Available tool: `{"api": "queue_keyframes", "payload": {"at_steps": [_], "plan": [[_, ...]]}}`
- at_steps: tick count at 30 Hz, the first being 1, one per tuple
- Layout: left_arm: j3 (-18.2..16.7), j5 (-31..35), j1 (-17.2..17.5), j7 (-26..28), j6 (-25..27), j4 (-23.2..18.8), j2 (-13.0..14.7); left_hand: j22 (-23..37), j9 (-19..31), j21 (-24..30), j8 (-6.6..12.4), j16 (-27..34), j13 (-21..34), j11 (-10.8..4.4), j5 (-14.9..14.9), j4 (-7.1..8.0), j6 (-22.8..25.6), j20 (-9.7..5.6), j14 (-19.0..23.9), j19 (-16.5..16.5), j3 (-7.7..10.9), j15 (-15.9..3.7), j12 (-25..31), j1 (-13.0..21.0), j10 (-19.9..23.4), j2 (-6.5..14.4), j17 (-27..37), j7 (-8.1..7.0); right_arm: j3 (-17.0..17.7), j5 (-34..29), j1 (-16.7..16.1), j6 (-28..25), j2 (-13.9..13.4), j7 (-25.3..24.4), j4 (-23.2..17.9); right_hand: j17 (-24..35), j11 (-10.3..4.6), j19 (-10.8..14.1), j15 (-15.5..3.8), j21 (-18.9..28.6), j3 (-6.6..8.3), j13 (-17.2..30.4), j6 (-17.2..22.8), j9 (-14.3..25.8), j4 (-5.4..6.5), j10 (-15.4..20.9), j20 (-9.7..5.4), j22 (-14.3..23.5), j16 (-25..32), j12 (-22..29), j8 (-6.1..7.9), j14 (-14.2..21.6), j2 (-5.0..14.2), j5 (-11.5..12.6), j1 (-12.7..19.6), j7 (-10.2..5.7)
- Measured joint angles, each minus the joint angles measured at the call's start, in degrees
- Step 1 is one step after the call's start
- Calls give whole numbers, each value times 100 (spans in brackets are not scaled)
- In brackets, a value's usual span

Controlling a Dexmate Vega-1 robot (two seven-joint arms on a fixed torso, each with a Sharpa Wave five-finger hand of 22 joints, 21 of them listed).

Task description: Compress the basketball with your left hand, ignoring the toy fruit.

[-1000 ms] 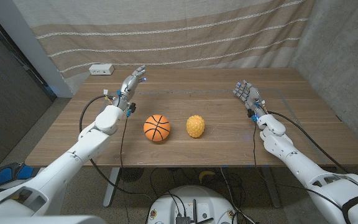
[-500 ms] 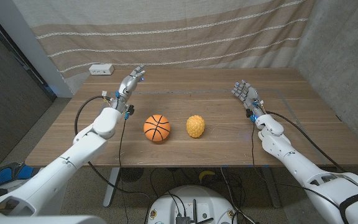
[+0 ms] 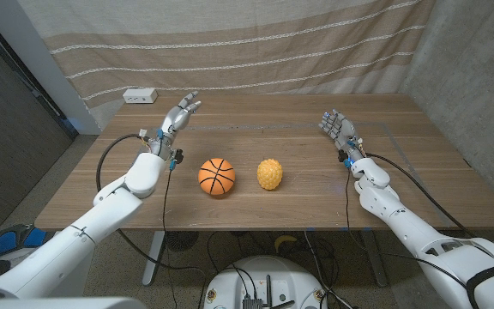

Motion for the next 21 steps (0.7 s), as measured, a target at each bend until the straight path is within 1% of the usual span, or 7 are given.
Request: {"api": "queue_keyframes", "payload": {"at_steps": [2,5,7,10,17,18,21], "plan": [[-19,7,42,5,6,-58,21,0,0,0,0,0,0,-9,0,-31,28,0,28,0,-13,27,0,0,9,0,0,-28,5,-5,-15,33,3,-7,-5,0,0,22,23,0,-13,0,0,0,-13,0,22,0,0,0,0,23,0,0,0,0],[-73,126,175,73,129,-236,85,21,0,0,0,0,0,22,-22,-43,28,0,28,0,-25,27,0,0,40,0,0,-28,14,-11,-48,68,3,-31,-43,0,20,42,31,0,-13,0,21,0,-13,20,41,0,0,0,0,31,0,0,0,21],[-92,173,227,92,183,-313,110,30,0,0,0,0,0,22,-22,-77,28,0,28,0,-14,27,0,0,40,0,0,-28,22,-14,-76,91,3,-53,-82,0,21,41,31,0,-13,0,31,0,-13,20,41,0,0,37,0,31,0,0,0,31],[-115,234,292,117,243,-401,138,30,0,-37,0,-21,0,22,-22,-77,28,0,28,0,-13,27,0,0,40,0,0,-28,35,-14,-113,116,1,-78,-122,-17,32,41,38,0,-13,-26,30,0,-60,32,41,0,0,45,0,38,0,0,0,31],[-180,459,485,171,443,-711,246,30,0,-44,0,-39,0,22,-22,-105,28,0,27,-1,-37,27,0,0,39,0,1,-27,61,-8,-188,201,0,-119,-191,-24,19,41,63,0,-23,-26,52,0,-69,62,41,0,0,45,0,62,0,0,0,10],[-185,459,501,171,443,-738,254,30,0,-44,0,-39,0,22,-22,-137,28,0,32,-1,-35,22,0,0,39,0,1,-27,66,-5,-196,219,0,-121,-199,-24,19,42,63,0,-31,-26,51,0,-77,62,40,0,0,45,0,62,0,0,0,10],[-217,565,589,203,521,-867,296,30,0,-69,0,-39,0,7,-44,-158,28,-9,49,52,-47,6,0,0,54,0,1,-27,77,3,-220,254,3,-128,-214,-24,19,83,63,0,-15,-26,51,0,-93,62,0,-1,0,45,0,62,0,0,0,10]]}}
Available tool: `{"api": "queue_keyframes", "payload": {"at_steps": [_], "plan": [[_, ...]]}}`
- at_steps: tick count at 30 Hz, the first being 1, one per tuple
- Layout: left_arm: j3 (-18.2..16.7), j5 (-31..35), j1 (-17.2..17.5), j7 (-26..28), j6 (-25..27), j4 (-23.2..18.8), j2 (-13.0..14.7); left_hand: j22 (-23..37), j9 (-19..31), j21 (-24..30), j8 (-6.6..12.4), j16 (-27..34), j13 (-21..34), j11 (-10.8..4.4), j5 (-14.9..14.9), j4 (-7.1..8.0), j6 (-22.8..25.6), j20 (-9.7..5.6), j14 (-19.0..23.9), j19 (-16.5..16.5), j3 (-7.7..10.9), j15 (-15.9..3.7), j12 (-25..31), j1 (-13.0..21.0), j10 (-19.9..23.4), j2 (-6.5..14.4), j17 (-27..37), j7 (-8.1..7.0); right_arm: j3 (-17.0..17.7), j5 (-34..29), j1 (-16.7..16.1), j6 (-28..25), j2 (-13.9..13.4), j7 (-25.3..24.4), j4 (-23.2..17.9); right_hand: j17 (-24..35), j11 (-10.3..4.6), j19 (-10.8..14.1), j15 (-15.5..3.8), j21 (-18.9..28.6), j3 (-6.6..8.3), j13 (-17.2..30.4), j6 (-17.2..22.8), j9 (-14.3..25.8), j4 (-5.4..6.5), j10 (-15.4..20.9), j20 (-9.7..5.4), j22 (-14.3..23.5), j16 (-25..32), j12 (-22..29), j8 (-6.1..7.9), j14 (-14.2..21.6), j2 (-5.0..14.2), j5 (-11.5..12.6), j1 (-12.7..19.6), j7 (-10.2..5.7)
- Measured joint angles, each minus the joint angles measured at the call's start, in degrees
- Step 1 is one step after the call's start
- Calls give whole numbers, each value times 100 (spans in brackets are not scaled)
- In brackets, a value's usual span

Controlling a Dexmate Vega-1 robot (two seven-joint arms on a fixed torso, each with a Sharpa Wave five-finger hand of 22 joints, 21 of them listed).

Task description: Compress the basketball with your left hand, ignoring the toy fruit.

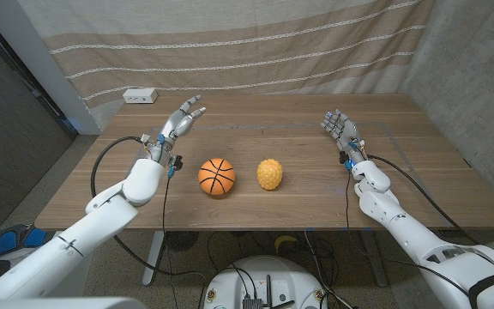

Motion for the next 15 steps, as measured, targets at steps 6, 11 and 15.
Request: {"api": "queue_keyframes", "payload": {"at_steps": [6,11,15], "plan": [[-70,181,172,53,120,-218,61,0,0,-21,0,0,0,-17,0,-71,22,9,19,9,-23,-19,0,30,16,-30,0,-21,7,11,-36,53,15,-6,-26,-27,0,-1,0,0,-14,1,0,0,-14,0,0,0,0,0,0,0,0,46,0,0],[-123,285,296,52,177,-368,115,0,0,-55,0,0,0,-17,-21,-116,21,9,19,9,-40,-19,0,30,16,-30,0,-21,8,13,-70,81,23,-13,-60,-27,0,-1,0,0,-6,1,-1,0,-23,-1,0,0,0,0,0,0,0,46,0,0],[-158,318,381,44,201,-474,162,0,0,-76,0,0,0,-39,-21,-149,42,31,19,32,-56,-19,0,34,39,-34,0,-41,8,13,-87,98,23,-28,-80,-26,0,-1,0,0,1,-19,-1,0,-47,-1,0,0,0,0,0,0,0,47,0,0]]}}
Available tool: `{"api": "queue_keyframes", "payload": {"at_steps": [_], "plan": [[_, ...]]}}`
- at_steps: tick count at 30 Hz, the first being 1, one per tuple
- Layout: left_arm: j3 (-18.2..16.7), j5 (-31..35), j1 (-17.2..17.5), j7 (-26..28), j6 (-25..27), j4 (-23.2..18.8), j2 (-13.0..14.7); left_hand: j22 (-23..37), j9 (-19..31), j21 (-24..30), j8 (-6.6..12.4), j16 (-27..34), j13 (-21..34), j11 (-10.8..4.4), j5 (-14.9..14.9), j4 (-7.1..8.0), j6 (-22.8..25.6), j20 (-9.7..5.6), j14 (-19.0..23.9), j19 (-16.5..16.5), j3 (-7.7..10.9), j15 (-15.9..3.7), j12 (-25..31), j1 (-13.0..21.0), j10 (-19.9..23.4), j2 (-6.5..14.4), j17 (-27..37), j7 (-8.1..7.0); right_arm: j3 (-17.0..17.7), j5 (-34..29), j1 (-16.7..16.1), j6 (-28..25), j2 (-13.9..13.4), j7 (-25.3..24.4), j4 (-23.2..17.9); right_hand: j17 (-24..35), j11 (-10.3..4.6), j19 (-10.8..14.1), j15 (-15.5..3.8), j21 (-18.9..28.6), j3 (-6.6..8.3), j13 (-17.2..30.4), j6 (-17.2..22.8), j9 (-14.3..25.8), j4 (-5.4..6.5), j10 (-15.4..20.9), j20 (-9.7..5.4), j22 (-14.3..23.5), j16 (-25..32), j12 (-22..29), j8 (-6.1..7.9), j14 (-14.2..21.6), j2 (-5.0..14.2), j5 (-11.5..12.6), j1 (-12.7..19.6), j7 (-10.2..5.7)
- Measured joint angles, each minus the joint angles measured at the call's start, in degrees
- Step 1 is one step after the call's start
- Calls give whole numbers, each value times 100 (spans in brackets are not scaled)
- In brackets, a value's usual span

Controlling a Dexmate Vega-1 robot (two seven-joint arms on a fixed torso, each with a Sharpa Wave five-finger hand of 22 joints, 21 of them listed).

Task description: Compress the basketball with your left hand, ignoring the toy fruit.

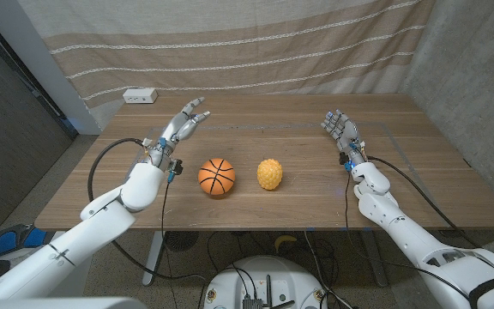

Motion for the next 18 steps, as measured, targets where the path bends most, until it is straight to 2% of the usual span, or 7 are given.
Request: {"api": "queue_keyframes", "payload": {"at_steps": [12,18], "plan": [[-119,396,282,-80,271,-394,171,0,0,-43,0,0,0,-30,-23,-150,-2,111,55,111,-68,-8,0,42,-14,-42,1,-1,21,3,-171,112,-4,-31,-145,-27,31,41,0,0,-14,-8,0,0,-14,31,41,0,0,0,0,0,0,0,0,0],[-157,595,401,-102,403,-581,233,-1,0,-64,0,0,0,-30,-23,-213,-22,109,62,153,-85,-1,0,42,-14,-42,1,-21,40,32,-244,167,-9,-24,-196,-26,21,41,0,0,-39,-8,22,0,-39,41,41,0,0,0,0,0,0,0,0,23]]}}
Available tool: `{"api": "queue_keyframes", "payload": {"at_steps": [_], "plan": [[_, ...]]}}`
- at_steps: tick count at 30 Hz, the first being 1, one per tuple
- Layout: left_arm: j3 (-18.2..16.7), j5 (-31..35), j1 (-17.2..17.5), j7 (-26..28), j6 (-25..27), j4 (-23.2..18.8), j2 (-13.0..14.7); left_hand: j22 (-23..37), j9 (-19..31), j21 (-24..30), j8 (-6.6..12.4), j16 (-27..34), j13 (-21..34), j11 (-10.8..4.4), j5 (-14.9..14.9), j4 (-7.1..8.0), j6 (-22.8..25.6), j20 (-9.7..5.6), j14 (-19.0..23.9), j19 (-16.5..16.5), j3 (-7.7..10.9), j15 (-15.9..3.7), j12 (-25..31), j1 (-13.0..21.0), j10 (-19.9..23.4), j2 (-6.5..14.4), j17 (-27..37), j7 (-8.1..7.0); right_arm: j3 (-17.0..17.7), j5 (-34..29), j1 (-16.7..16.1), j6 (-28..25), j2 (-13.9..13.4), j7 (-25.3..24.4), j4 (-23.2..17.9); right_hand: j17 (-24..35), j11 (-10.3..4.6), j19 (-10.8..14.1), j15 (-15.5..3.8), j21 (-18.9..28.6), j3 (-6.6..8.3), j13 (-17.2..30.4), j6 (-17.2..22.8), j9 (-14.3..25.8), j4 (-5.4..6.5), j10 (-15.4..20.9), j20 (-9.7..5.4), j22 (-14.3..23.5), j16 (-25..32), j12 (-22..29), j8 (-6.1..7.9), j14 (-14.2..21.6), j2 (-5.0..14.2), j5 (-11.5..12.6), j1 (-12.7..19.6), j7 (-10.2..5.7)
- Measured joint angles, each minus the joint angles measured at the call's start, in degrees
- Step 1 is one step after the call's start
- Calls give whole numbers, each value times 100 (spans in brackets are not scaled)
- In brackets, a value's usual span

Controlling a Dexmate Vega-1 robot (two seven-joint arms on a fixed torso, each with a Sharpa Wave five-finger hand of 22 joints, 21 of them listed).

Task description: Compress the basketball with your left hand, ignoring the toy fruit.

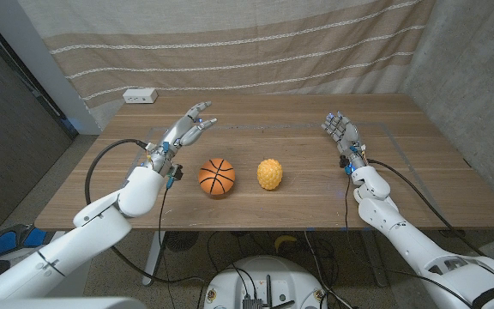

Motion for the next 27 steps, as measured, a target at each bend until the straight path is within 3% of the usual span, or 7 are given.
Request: {"api": "queue_keyframes", "payload": {"at_steps": [22,27], "plan": [[11,833,357,-74,646,-762,183,-1,0,-87,-26,0,0,-64,0,-166,-61,1,-1,39,-24,0,0,30,3,-30,0,-123,88,122,-270,205,-62,112,-198,-27,0,-1,0,0,8,-5,-2,0,-55,-1,0,0,0,0,0,0,0,0,0,-2],[91,1286,389,-113,1064,-938,218,-1,0,-125,-26,0,0,-72,0,-189,-61,1,42,39,-47,-18,0,30,11,-30,1,-123,134,155,-397,261,-91,136,-280,-26,0,0,0,0,8,-28,-2,0,-55,-1,0,0,0,0,0,0,0,0,0,-2]]}}
